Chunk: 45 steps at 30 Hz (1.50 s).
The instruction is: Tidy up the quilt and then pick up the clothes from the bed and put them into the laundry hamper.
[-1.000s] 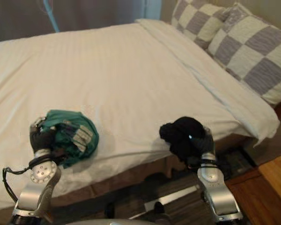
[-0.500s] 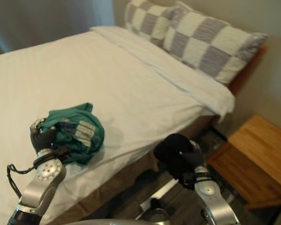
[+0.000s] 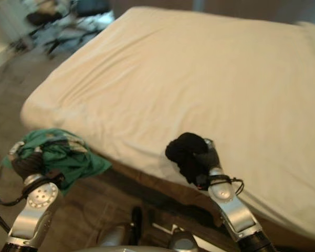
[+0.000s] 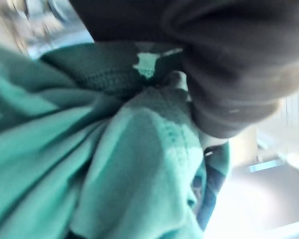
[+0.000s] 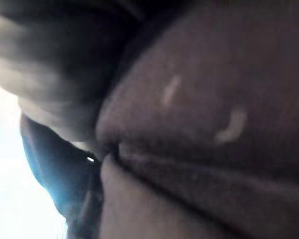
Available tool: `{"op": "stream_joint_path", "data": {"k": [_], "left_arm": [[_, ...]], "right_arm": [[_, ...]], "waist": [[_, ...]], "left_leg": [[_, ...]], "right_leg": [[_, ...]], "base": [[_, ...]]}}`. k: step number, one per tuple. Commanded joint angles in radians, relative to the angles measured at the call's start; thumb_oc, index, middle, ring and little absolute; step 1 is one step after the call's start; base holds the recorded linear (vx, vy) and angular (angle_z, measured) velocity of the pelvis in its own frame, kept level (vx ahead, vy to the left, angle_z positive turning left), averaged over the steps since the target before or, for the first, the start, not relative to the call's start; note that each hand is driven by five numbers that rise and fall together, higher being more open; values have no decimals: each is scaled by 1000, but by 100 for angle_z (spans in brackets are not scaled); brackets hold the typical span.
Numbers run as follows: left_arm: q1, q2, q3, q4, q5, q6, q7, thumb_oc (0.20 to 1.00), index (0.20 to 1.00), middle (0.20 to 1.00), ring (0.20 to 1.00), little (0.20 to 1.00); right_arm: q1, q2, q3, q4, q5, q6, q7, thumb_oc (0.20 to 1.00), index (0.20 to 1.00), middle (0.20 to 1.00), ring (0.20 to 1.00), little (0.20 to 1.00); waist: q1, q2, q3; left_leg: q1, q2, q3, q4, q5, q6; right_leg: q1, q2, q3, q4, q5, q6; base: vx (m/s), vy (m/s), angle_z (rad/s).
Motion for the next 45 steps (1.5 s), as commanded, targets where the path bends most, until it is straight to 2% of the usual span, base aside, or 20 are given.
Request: {"op": "stream_joint_path", "data": {"k": [1, 3, 4, 5, 7, 8, 9, 10, 13, 15, 17, 18, 19, 22, 23, 25, 28, 34, 35, 45], "left_arm": [[57, 15, 75, -36, 16, -107, -9, 200, 200, 200, 200, 200], [49, 2, 72, -12, 10, -117, -58, 200, 200, 200, 200, 200], [42, -1, 70, 3, -12, -113, -99, 200, 200, 200, 200, 200], [36, -1, 65, 7, -24, -103, -114, 200, 200, 200, 200, 200], [33, -2, 64, 8, -37, -93, -119, 200, 200, 200, 200, 200], [16, -1, 10, 36, -100, -22, -235, 200, 200, 200, 200, 200], [13, -3, 1, 46, -100, -18, -253, 200, 200, 200, 200, 200], [4, -10, -30, 74, -91, -1, -277, 200, 200, 200, 200, 200], [27, -16, -78, 111, -86, 3, -305, 200, 200, 200, 200, 200], [33, -18, -92, 114, -61, 15, -309, 200, 200, 200, 200, 200], [23, -17, -108, 125, -43, 25, -296, 200, 200, 200, 200, 200], [5, -9, -116, 143, -47, 20, -285, 200, 200, 200, 200, 200], [-17, -6, -121, 163, -46, 5, -282, 200, 200, 200, 200, 200], [-35, -3, -122, 163, -45, -5, -264, 200, 200, 200, 200, 200], [-62, -14, -140, 168, -45, -1, -240, 200, 200, 200, 200, 200], [-85, -16, -165, 176, -51, 12, -228, 200, 200, 200, 200, 200], [-100, -37, -191, 176, -19, 29, -223, 200, 200, 200, 200, 200], [-88, -37, -176, 168, -33, 39, -215, 200, 200, 200, 200, 200], [-235, -100, -340, 542, -207, -44, -778, 200, 200, 200, 200, 200], [-200, -106, -329, 528, -215, -22, -755, 200, 200, 200, 200, 200]], "right_arm": [[-12, 10, 26, -101, 32, -55, 70, 200, 200, 200, 200, 200], [10, 21, 5, -66, 55, -71, 76, 200, 200, 200, 200, 200], [27, 22, -22, -39, 79, -93, 104, 200, 200, 200, 200, 200], [31, 18, -36, -27, 96, -97, 120, 200, 200, 200, 200, 200], [33, 16, -42, -22, 105, -96, 129, 200, 200, 200, 200, 200], [25, 5, -98, 31, 171, -128, 111, 200, 200, 200, 200, 200], [25, 6, -102, 39, 179, -130, 98, 200, 200, 200, 200, 200], [23, 21, -112, 62, 181, -133, 80, 200, 200, 200, 200, 200], [50, 50, -111, 84, 159, -155, 81, 200, 200, 200, 200, 200], [64, 73, -104, 107, 162, -177, 66, 200, 200, 200, 200, 200], [82, 81, -106, 109, 172, -176, 56, 200, 200, 200, 200, 200], [110, 85, -114, 98, 179, -177, 64, 200, 200, 200, 200, 200], [138, 86, -125, 93, 172, -189, 67, 200, 200, 200, 200, 200], [155, 87, -135, 98, 163, -201, 87, 200, 200, 200, 200, 200], [163, 82, -139, 115, 164, -207, 89, 200, 200, 200, 200, 200], [158, 73, -138, 116, 167, -201, 63, 200, 200, 200, 200, 200], [117, 74, -120, 138, 170, -203, 37, 200, 200, 200, 200, 200], [118, 70, -116, 126, 156, -187, 51, 200, 200, 200, 200, 200], [98, 201, -101, 410, 396, -207, 177, 200, 200, 200, 200, 200], [134, 187, -90, 387, 388, -182, 190, 200, 200, 200, 200, 200]], "waist": [[-5, 1, -69], [-2, 6, -103], [1, 16, -129], [4, 19, -140], [4, 18, -147], [47, 19, -163], [47, 18, -163], [56, 17, -156], [78, 8, -149], [92, 13, -143], [77, 18, -151], [55, 18, -164], [38, 19, -174], [34, 11, -183], [30, 2, -193], [22, -1, -195], [32, -5, -192], [30, -3, -201], [113, 52, -179], [108, 38, -201]], "left_leg": [[162, 138, 36, 183, -91, 12], [267, 179, 55, 20, -76, 3], [335, 210, 65, -166, -75, 3], [364, 217, 60, -239, -71, 1], [371, 217, 59, -263, -64, 1], [392, 199, 27, -429, -93, 9], [395, 199, 40, -432, -93, 9], [399, 186, 37, -440, -98, 13], [388, 130, -15, -448, -120, 42], [389, 95, -66, -465, -134, 62], [374, 63, -160, -479, -132, 84], [353, 43, -224, -479, -122, 97], [339, 33, -256, -479, -110, 106], [337, 31, -251, -479, -110, 102], [325, 24, -262, -473, -115, 99], [315, 21, -277, -464, -110, 98], [322, 28, -264, -473, -109, 88], [323, 25, -252, -479, -111, 84], [237, -24, -330, -474, -37, 85], [234, -17, -314, -479, -43, 84]], "right_leg": [[44, -3, -32, -172, 183, 50], [54, -11, -82, -187, 182, 62], [61, -22, -119, -197, 181, 79], [66, -28, -131, -203, 182, 90], [64, -32, -136, -208, 187, 93], [75, -84, -184, -221, 220, 150], [78, -90, -195, -227, 226, 153], [93, -107, -215, -240, 246, 172], [75, -154, -209, -248, 302, 213], [74, -168, -183, -241, 317, 220], [50, -141, -74, -227, 317, 212], [27, -110, 16, -200, 315, 204], [22, -67, 61, -175, 276, 195], [40, -39, 46, -195, 241, 187], [61, -15, 73, -247, 231, 175], [67, 12, 95, -244, 217, 162], [96, 14, 68, -276, 218, 157], [111, 30, 72, -308, 217, 151], [124, 32, -9, -263, 172, 170], [139, 32, -12, -286, 167, 167]], "base": [[-79, 139, 52], [-116, 241, 102], [-128, 292, 117], [-117, 261, 117], [-128, 225, 112], [-186, 320, 92], [-250, 456, 98], [-130, 274, 154], [-126, 328, 97], [-87, 261, 18], [-40, 172, 34], [-25, 195, 70], [-27, 166, 93], [-4, 42, 108], [38, -19, 23], [52, -13, 30], [62, -10, 34], [50, -1, -9], [49, -5, -3], [49, 4, 7]]}}
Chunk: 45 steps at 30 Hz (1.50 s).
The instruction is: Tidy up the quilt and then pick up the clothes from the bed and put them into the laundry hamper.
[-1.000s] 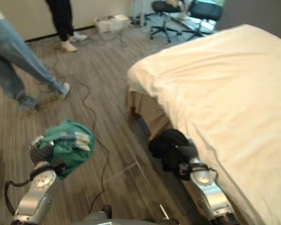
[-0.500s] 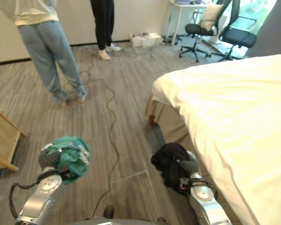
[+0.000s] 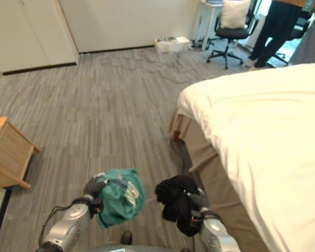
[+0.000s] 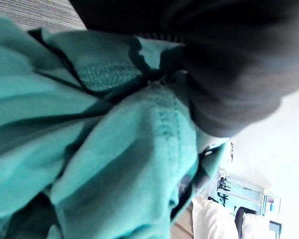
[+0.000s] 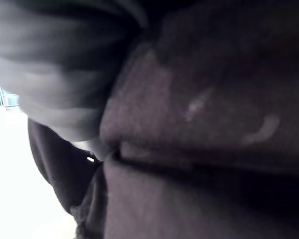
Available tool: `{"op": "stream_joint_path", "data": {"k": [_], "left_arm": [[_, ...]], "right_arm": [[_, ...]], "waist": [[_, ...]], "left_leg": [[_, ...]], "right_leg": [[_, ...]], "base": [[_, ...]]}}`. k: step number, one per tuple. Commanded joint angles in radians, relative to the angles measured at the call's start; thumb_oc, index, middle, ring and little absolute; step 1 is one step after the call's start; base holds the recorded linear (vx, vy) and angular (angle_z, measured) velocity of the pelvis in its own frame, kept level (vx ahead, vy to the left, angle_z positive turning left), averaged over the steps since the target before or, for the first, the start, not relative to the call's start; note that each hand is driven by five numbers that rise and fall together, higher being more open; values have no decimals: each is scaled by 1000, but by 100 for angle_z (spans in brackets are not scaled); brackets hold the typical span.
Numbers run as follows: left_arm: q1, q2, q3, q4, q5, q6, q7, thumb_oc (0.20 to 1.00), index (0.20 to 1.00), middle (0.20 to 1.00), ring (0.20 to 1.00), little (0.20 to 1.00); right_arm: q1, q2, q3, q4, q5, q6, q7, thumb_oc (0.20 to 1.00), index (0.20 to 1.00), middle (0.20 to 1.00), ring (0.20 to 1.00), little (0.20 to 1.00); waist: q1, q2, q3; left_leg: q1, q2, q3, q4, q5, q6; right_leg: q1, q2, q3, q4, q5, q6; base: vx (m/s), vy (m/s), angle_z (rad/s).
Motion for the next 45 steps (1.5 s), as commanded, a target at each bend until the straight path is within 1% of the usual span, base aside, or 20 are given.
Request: {"op": "stream_joint_path", "data": {"k": [1, 9, 15, 16, 17, 18, 21, 23, 24, 25, 27, 30, 31, 32, 35, 37, 39, 40, 43, 45], "left_arm": [[-97, 16, 42, -12, -16, -44, 11, 200, 200, 200, 200, 200], [-76, 16, 70, -11, -24, -45, 32, 200, 200, 200, 200, 200], [-50, 19, 100, -28, -31, -42, 38, 200, 200, 200, 200, 200], [-41, 21, 111, -42, -29, -35, 36, 200, 200, 200, 200, 200], [-41, 22, 112, -42, -29, -34, 36, 200, 200, 200, 200, 200], [-28, 26, 120, -60, -35, -28, 36, 200, 200, 200, 200, 200], [-10, 24, 124, -82, -27, -15, 33, 200, 200, 200, 200, 200], [-3, 22, 108, -88, -19, -17, 35, 200, 200, 200, 200, 200], [-2, 22, 108, -90, -18, -15, 33, 200, 200, 200, 200, 200], [3, 29, 108, -112, -24, 0, 34, 200, 200, 200, 200, 200], [8, 38, 108, -131, -35, 5, 40, 200, 200, 200, 200, 200], [1, 53, 105, -130, -49, -8, 37, 200, 200, 200, 200, 200], [-6, 52, 99, -105, -42, -23, 29, 200, 200, 200, 200, 200], [-8, 51, 100, -85, -44, -33, 15, 200, 200, 200, 200, 200], [15, 57, 121, -67, -46, -43, -25, 200, 200, 200, 200, 200], [31, 66, 134, -68, -49, -46, -52, 200, 200, 200, 200, 200], [50, 71, 143, -79, -55, -39, -79, 200, 200, 200, 200, 200], [59, 65, 148, -84, -46, -29, -87, 200, 200, 200, 200, 200], [72, 70, 149, -89, -43, -12, -99, 200, 200, 200, 200, 200], [81, 74, 147, -92, -36, -2, -105, 200, 200, 200, 200, 200]], "right_arm": [[-44, -6, -56, -94, 33, -43, 22, 200, 200, 200, 200, 200], [-44, -5, -55, -109, 20, -35, 34, 200, 200, 200, 200, 200], [-45, -4, -58, -115, -1, -19, 46, 200, 200, 200, 200, 200], [-47, 0, -59, -115, -6, -19, 49, 200, 200, 200, 200, 200], [-47, 0, -59, -115, -6, -19, 49, 200, 200, 200, 200, 200], [-48, 8, -62, -119, -3, -19, 45, 200, 200, 200, 200, 200], [-37, 15, -73, -132, 14, -6, 30, 200, 200, 200, 200, 200], [-10, 21, -80, -146, 11, 3, 29, 200, 200, 200, 200, 200], [-6, 21, -80, -149, 12, 4, 28, 200, 200, 200, 200, 200], [22, 15, -79, -163, 18, 19, 31, 200, 200, 200, 200, 200], [32, 11, -73, -164, 20, 14, 35, 200, 200, 200, 200, 200], [15, -1, -60, -143, 37, -17, 51, 200, 200, 200, 200, 200], [-10, -13, -56, -124, 54, -28, 58, 200, 200, 200, 200, 200], [-31, -27, -59, -115, 67, -25, 64, 200, 200, 200, 200, 200], [-33, -43, -77, -119, 64, -4, 87, 200, 200, 200, 200, 200], [-18, -48, -87, -126, 59, 7, 97, 200, 200, 200, 200, 200], [12, -44, -103, -108, 51, 21, 115, 200, 200, 200, 200, 200], [27, -44, -110, -100, 49, 29, 126, 200, 200, 200, 200, 200], [63, -47, -119, -111, 43, 37, 138, 200, 200, 200, 200, 200], [89, -68, -123, -138, 54, 40, 154, 200, 200, 200, 200, 200]], "waist": [[27, -21, 2], [31, -24, 4], [40, -26, 15], [43, -28, 22], [43, -29, 22], [46, -35, 31], [48, -38, 39], [36, -21, 48], [34, -18, 49], [20, -1, 64], [18, 0, 75], [4, -39, 98], [-12, -60, 108], [-27, -76, 118], [-50, -83, 124], [-60, -80, 125], [-66, -70, 111], [-68, -67, 99], [-83, -62, 87], [-97, -53, 68]], "left_leg": [[-34, -90, -39, -3, -17, 38], [-27, -92, -33, -3, -26, 41], [-26, -84, -25, 48, -53, 57], [-37, -91, -21, 83, -69, 73], [-37, -92, -21, 84, -69, 73], [-53, -111, -22, 127, -89, 95], [-61, -137, -14, 159, -113, 137], [-52, -150, -34, 174, -128, 159], [-51, -151, -37, 177, -131, 161], [-37, -152, -50, 190, -148, 169], [-35, -153, -52, 196, -153, 167], [-31, -163, -54, 214, -185, 146], [-16, -168, -63, 219, -211, 137], [12, -178, -75, 218, -249, 134], [68, -192, -107, 207, -294, 139], [99, -195, -140, 203, -316, 141], [136, -161, -153, 195, -333, 121], [143, -134, -148, 205, -321, 104], [154, -90, -131, 240, -308, 82], [182, -21, -102, 263, -246, 57]], "right_leg": [[-17, 32, -94, 52, -40, -1], [-18, 21, -93, 46, -37, 4], [-25, -19, -79, 132, -69, 18], [-39, -45, -69, 206, -75, 28], [-41, -46, -68, 207, -75, 28], [-58, -71, -48, 294, -64, 33], [-116, -126, -14, 491, 18, 39], [-203, -134, 30, 694, 74, 34], [-217, -131, 38, 727, 78, 32], [-295, -111, 70, 827, 107, 14], [-322, -103, 72, 801, 110, 3], [-324, -81, 69, 456, 106, -3], [-318, -66, 78, 278, 114, 5], [-332, -57, 91, 160, 158, 24], [-364, -30, 105, 36, 218, 45], [-393, -17, 118, 43, 229, 42], [-404, -27, 107, 85, 217, 48], [-396, -30, 100, 117, 203, 57], [-408, -26, 102, 195, 168, 55], [-402, -9, 76, 252, 112, 44]], "base": [[52, 20, 0], [50, 48, 0], [58, 109, 0], [50, 148, -2], [67, 212, 3], [55, 181, 3], [66, 259, -2], [68, 230, -5], [119, 189, 9], [86, 108, 13], [156, 2, 45], [282, -202, 31], [502, -278, 15], [496, -207, 27], [445, -87, 42], [428, -103, 84], [613, -226, 67], [546, -221, 27], [465, -175, 58], [608, -234, 28]]}}
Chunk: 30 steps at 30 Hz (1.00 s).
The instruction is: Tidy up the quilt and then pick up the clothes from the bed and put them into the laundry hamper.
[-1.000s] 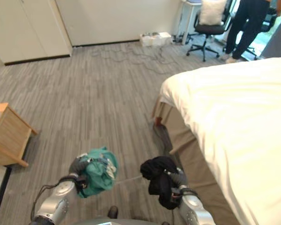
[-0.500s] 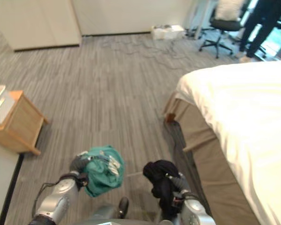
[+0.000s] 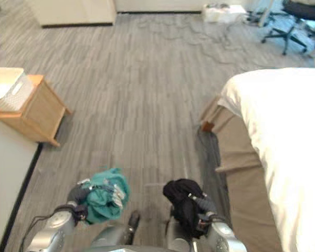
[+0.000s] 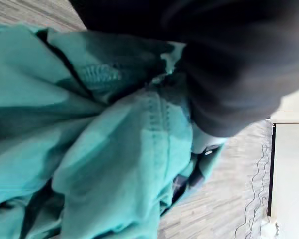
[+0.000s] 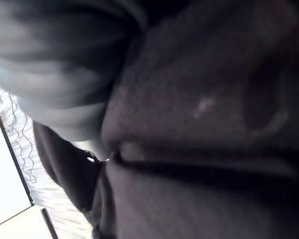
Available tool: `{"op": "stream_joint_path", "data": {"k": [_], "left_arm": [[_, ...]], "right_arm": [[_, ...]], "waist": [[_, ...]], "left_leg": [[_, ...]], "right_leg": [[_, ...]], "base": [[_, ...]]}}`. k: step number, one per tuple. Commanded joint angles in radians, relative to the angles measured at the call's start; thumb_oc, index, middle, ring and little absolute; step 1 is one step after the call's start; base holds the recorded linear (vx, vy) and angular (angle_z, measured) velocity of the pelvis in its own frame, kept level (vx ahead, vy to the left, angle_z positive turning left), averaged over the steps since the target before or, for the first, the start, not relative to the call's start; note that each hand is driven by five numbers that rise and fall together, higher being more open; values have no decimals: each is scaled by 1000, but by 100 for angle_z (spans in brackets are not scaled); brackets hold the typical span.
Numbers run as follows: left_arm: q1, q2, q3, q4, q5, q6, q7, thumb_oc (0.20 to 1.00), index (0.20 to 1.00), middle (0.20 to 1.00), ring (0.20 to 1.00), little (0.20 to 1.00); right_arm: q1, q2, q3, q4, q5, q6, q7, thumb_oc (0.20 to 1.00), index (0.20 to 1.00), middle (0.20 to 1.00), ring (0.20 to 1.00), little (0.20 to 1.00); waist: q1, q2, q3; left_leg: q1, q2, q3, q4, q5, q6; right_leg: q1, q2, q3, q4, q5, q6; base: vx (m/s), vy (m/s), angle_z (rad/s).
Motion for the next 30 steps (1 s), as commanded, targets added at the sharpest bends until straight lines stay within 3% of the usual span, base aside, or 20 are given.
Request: {"op": "stream_joint_path", "data": {"k": [1, 4, 5, 7, 8, 9, 11, 12, 13, 14, 15, 18, 20, 21, 22, 23, 25, 26, 28, 30], "left_arm": [[-47, 26, 32, -65, -34, -36, -20, 200, 200, 200, 200, 200], [-65, 18, 15, -50, -48, -43, 15, 200, 200, 200, 200, 200], [-75, 13, 10, -44, -54, -47, 26, 200, 200, 200, 200, 200], [-91, 2, -1, -48, -56, -46, 41, 200, 200, 200, 200, 200], [-95, 0, -7, -51, -52, -44, 38, 200, 200, 200, 200, 200], [-96, -5, -16, -64, -44, -38, 40, 200, 200, 200, 200, 200], [-73, -8, -15, -80, -59, -54, 38, 200, 200, 200, 200, 200], [-69, -8, -14, -82, -61, -57, 37, 200, 200, 200, 200, 200], [-44, -2, -9, -98, -62, -66, 35, 200, 200, 200, 200, 200], [-39, -1, -10, -100, -60, -68, 33, 200, 200, 200, 200, 200], [-26, 4, -17, -99, -52, -82, 21, 200, 200, 200, 200, 200], [-32, 6, -19, -91, -49, -109, -6, 200, 200, 200, 200, 200], [-35, 5, -16, -88, -47, -115, -16, 200, 200, 200, 200, 200], [-36, -4, -4, -91, -37, -106, -18, 200, 200, 200, 200, 200], [-36, -5, -4, -97, -29, -90, -11, 200, 200, 200, 200, 200], [-37, -12, -14, -104, -19, -83, 16, 200, 200, 200, 200, 200], [-30, -25, -31, -134, 2, -62, 34, 200, 200, 200, 200, 200], [-23, -22, -46, -145, 11, -57, 66, 200, 200, 200, 200, 200], [-35, -14, -51, -150, -11, -59, 98, 200, 200, 200, 200, 200], [-44, 2, -42, -149, -21, -65, 77, 200, 200, 200, 200, 200]], "right_arm": [[40, -52, -9, -137, 21, -40, 49, 200, 200, 200, 200, 200], [29, -79, -19, -140, 31, -38, 55, 200, 200, 200, 200, 200], [18, -87, -24, -135, 32, -34, 58, 200, 200, 200, 200, 200], [-10, -92, -22, -125, 24, -25, 53, 200, 200, 200, 200, 200], [-12, -92, -23, -122, 24, -28, 50, 200, 200, 200, 200, 200], [-11, -97, -23, -122, 28, -30, 50, 200, 200, 200, 200, 200], [8, -95, -24, -136, 16, -35, 60, 200, 200, 200, 200, 200], [11, -96, -23, -139, 14, -34, 62, 200, 200, 200, 200, 200], [23, -100, -9, -163, 15, -37, 56, 200, 200, 200, 200, 200], [27, -100, -6, -169, 16, -39, 52, 200, 200, 200, 200, 200], [34, -99, 8, -177, 36, -50, 29, 200, 200, 200, 200, 200], [40, -93, 4, -176, 43, -61, 23, 200, 200, 200, 200, 200], [39, -90, 5, -173, 41, -61, 20, 200, 200, 200, 200, 200], [28, -57, 17, -140, 20, -64, 17, 200, 200, 200, 200, 200], [38, -38, 16, -137, 6, -64, 22, 200, 200, 200, 200, 200], [51, -13, 30, -146, -33, -65, 41, 200, 200, 200, 200, 200], [77, -1, 37, -195, -59, -56, 25, 200, 200, 200, 200, 200], [85, -2, 46, -235, -49, -39, 0, 200, 200, 200, 200, 200], [74, -3, 79, -265, -41, -28, -29, 200, 200, 200, 200, 200], [68, 4, 91, -253, -32, -52, -39, 200, 200, 200, 200, 200]], "waist": [[-41, -19, -85], [-67, -3, -108], [-71, -4, -106], [-66, -29, -91], [-55, -41, -80], [-39, -40, -63], [-8, -29, -33], [-3, -27, -26], [28, 4, -14], [35, 7, -8], [63, 29, 0], [73, 31, -2], [74, 29, -4], [95, 22, -31], [105, 6, -47], [121, -12, -76], [120, 10, -96], [100, 31, -96], [81, 56, -73], [67, 51, -40]], "left_leg": [[276, 138, -12, -147, 131, -29], [269, 198, 32, 2, 280, -50], [235, 202, 50, 131, 328, -54], [80, 173, 80, 371, 377, -43], [10, 140, 84, 442, 377, -29], [-71, 85, 93, 470, 329, -4], [-159, -4, 140, 307, 311, 4], [-159, -8, 146, 284, 309, 4], [-172, -1, 168, -5, 336, -14], [-165, -1, 171, -57, 347, -19], [-183, 16, 225, -314, 411, -42], [-229, 34, 315, -336, 421, -44], [-231, 35, 324, -328, 410, -40], [-219, 29, 309, -323, 390, -14], [-225, 17, 311, -283, 373, 2], [-202, 2, 302, -279, 363, 29], [-127, -5, 293, -312, 350, 58], [-51, -14, 289, -324, 312, 83], [12, -9, 286, -329, 287, 95], [42, -6, 260, -311, 265, 77]], "right_leg": [[-33, -27, 18, -188, 209, 79], [10, 22, -9, -155, 116, 18], [38, 37, -16, -151, 88, -9], [99, 49, -23, -160, 50, -53], [123, 43, -23, -166, 48, -61], [150, 41, -28, -171, 46, -59], [206, 55, -23, -196, 40, -45], [217, 57, -21, -198, 37, -43], [261, 91, -22, -220, 12, -34], [275, 95, -19, -223, 5, -33], [344, 118, -14, -240, -26, -27], [421, 107, -28, -256, -72, -20], [426, 101, -31, -252, -81, -17], [461, 54, -36, -186, -108, 21], [471, 17, -53, -115, -60, 56], [455, -52, -85, 102, 67, 101], [365, -82, -107, 427, 204, 124], [221, -131, -122, 633, 217, 109], [59, -165, -158, 608, 155, 52], [7, -139, -178, 347, 133, 23]], "base": [[575, -230, -10], [455, -180, 11], [389, -228, 12], [371, -244, -2], [337, -138, -13], [319, -43, 1], [382, 52, 18], [520, 130, -15], [402, 103, -28], [740, 151, -53], [545, 84, -41], [422, 87, -9], [390, 116, -12], [544, 165, -20], [778, 286, -41], [576, 299, -50], [651, 426, -58], [597, 395, -28], [436, 165, 18], [353, -177, 25]]}}
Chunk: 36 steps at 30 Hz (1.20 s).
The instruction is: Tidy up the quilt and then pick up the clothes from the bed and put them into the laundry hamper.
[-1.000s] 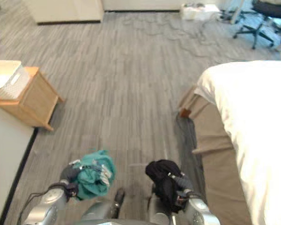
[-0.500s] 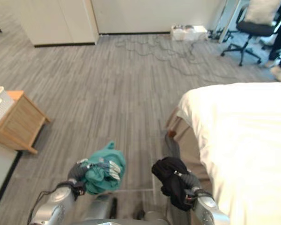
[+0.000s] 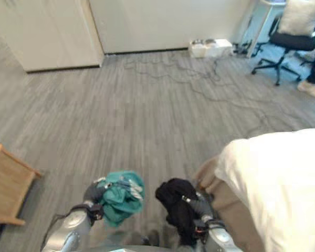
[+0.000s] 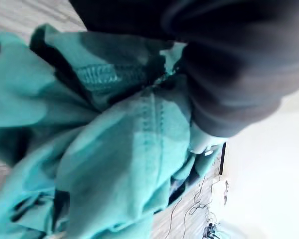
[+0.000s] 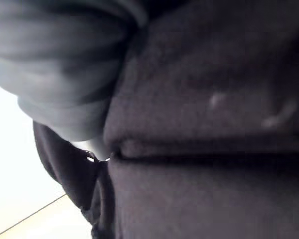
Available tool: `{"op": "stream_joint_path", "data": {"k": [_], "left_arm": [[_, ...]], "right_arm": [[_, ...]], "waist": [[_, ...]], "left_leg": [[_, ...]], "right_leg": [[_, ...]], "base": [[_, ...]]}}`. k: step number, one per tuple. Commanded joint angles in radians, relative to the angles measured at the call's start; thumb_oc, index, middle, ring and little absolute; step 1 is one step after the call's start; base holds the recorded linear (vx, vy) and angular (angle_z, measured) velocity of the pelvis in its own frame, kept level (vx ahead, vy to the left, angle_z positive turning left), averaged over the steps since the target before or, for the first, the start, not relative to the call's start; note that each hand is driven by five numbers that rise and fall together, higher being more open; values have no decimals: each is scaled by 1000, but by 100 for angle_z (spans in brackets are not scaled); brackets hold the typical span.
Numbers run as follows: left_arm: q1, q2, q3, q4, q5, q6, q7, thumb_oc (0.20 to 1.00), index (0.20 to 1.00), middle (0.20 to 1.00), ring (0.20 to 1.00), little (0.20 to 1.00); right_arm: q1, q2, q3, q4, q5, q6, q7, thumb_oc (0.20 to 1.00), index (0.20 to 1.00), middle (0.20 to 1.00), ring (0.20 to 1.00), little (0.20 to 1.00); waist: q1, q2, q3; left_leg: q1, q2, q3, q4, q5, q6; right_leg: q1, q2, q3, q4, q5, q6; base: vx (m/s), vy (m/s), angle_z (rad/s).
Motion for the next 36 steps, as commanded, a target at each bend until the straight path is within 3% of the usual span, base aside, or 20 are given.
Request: {"op": "stream_joint_path", "data": {"k": [1, 3, 5, 7, 13, 15, 18, 19, 20, 23, 24, 25, 26, 27, 28, 29, 32, 34, 35, 36], "left_arm": [[-22, 83, 61, -50, -2, -52, -1, 200, 200, 200, 200, 200], [-40, 85, 65, -3, 5, -62, -20, 200, 200, 200, 200, 200], [-48, 91, 87, 23, -8, -54, -47, 200, 200, 200, 200, 200], [-35, 101, 110, 20, -20, -42, -86, 200, 200, 200, 200, 200], [9, 100, 131, 2, -24, -49, -91, 200, 200, 200, 200, 200], [7, 107, 133, -1, -43, -25, -63, 200, 200, 200, 200, 200], [24, 100, 134, -16, -43, -33, -71, 200, 200, 200, 200, 200], [33, 93, 129, -17, -45, -48, -53, 200, 200, 200, 200, 200], [42, 87, 137, -14, -59, -64, -25, 200, 200, 200, 200, 200], [42, 76, 155, -2, -69, -74, -10, 200, 200, 200, 200, 200], [42, 57, 155, 4, -52, -85, -5, 200, 200, 200, 200, 200], [59, 48, 149, -7, -60, -103, 15, 200, 200, 200, 200, 200], [79, 48, 157, -19, -69, -108, 28, 200, 200, 200, 200, 200], [114, 49, 180, -23, -79, -122, 24, 200, 200, 200, 200, 200], [123, 49, 187, -22, -86, -127, 27, 200, 200, 200, 200, 200], [144, 55, 208, -20, -88, -130, 23, 200, 200, 200, 200, 200], [138, 58, 222, -3, -90, -128, 6, 200, 200, 200, 200, 200], [130, 60, 222, 2, -89, -122, -4, 200, 200, 200, 200, 200], [108, 65, 211, 23, -90, -117, -34, 200, 200, 200, 200, 200], [102, 65, 209, 30, -90, -116, -44, 200, 200, 200, 200, 200]], "right_arm": [[-33, 27, -12, 3, 17, -66, -4, 200, 200, 200, 200, 200], [-41, 32, -27, 45, 32, -81, 18, 200, 200, 200, 200, 200], [-43, 26, -49, 51, 39, -65, 33, 200, 200, 200, 200, 200], [-30, 18, -75, 39, 40, -46, 44, 200, 200, 200, 200, 200], [11, -3, -108, 34, 31, -36, 122, 200, 200, 200, 200, 200], [6, -26, -116, 4, 47, -23, 118, 200, 200, 200, 200, 200], [-28, -73, -111, -17, 81, -16, 112, 200, 200, 200, 200, 200], [-48, -89, -110, -5, 83, -13, 123, 200, 200, 200, 200, 200], [-70, -105, -112, 10, 73, -3, 145, 200, 200, 200, 200, 200], [-92, -115, -100, 43, 55, 0, 161, 200, 200, 200, 200, 200], [-101, -123, -93, 70, 42, -20, 171, 200, 200, 200, 200, 200], [-96, -128, -86, 73, 28, -39, 187, 200, 200, 200, 200, 200], [-86, -131, -80, 62, 20, -45, 194, 200, 200, 200, 200, 200], [-76, -133, -70, 30, 15, -40, 193, 200, 200, 200, 200, 200], [-73, -134, -68, 22, 12, -38, 197, 200, 200, 200, 200, 200], [-65, -131, -58, 4, 14, -37, 194, 200, 200, 200, 200, 200], [-51, -111, -47, -3, 22, -54, 186, 200, 200, 200, 200, 200], [-43, -104, -46, -3, 22, -66, 176, 200, 200, 200, 200, 200], [-21, -87, -56, 1, 14, -89, 160, 200, 200, 200, 200, 200], [-15, -82, -59, 0, 9, -93, 156, 200, 200, 200, 200, 200]], "waist": [[21, -93, 40], [-11, -131, 59], [-48, -152, 57], [-72, -154, 53], [-65, -193, 21], [-62, -203, 12], [-56, -194, 0], [-52, -186, -6], [-47, -192, -8], [-28, -222, 5], [5, -224, 42], [31, -212, 76], [46, -204, 93], [70, -186, 110], [76, -182, 114], [96, -156, 114], [117, -120, 102], [114, -116, 99], [92, -114, 89], [83, -119, 85]], "left_leg": [[-4, 74, -67, -163, 160, -92], [33, 61, -112, -138, 103, -112], [70, 56, -170, -130, 48, -117], [98, 70, -210, -104, -2, -121], [137, 177, -255, -10, -90, -181], [127, 223, -296, 62, -62, -196], [135, 310, -295, 133, 109, -219], [133, 339, -292, 206, 205, -229], [62, 329, -292, 373, 309, -231], [-102, 245, -306, 659, 352, -215], [-274, 96, -294, 831, 320, -184], [-388, -7, -240, 866, 304, -184], [-417, -40, -201, 791, 296, -187], [-409, -41, -172, 609, 295, -184], [-405, -42, -169, 569, 297, -183], [-381, -18, -158, 342, 344, -202], [-367, 48, -75, 75, 386, -219], [-359, 71, -5, 21, 383, -221], [-368, 132, 125, 33, 374, -232], [-367, 146, 159, 44, 342, -226]], "right_leg": [[252, 52, 81, -725, 165, 94], [275, 61, 131, -1090, 238, 119], [275, 63, 255, -1267, 304, 144], [285, 67, 336, -1330, 327, 155], [278, 21, 337, -1220, 310, 193], [250, 44, 342, -1088, 252, 191], [267, 88, 270, -1058, 180, 148], [291, 122, 247, -1063, 154, 114], [333, 165, 240, -1085, 121, 69], [380, 186, 237, -1103, 104, 23], [419, 193, 242, -1111, 106, 14], [447, 206, 244, -1113, 104, 16], [462, 213, 237, -1114, 97, 20], [483, 234, 230, -1114, 78, 24], [488, 238, 229, -1114, 74, 24], [513, 278, 221, -1123, 48, 17], [565, 317, 178, -1131, -2, 7], [586, 312, 150, -1129, -21, 9], [623, 283, 91, -1091, -81, 10], [628, 268, 75, -1068, -104, 15]], "base": [[391, -316, 39], [511, -332, 100], [588, -227, 131], [581, -166, 175], [566, -320, 113], [627, -428, 82], [429, -290, 5], [409, -306, -50], [491, -412, -62], [278, -242, -41], [388, -118, -74], [478, -80, -70], [496, -13, -70], [374, 16, -33], [450, 32, -72], [360, 26, -60], [457, 31, -44], [390, 34, 12], [468, 81, 66], [729, 199, 80]]}}
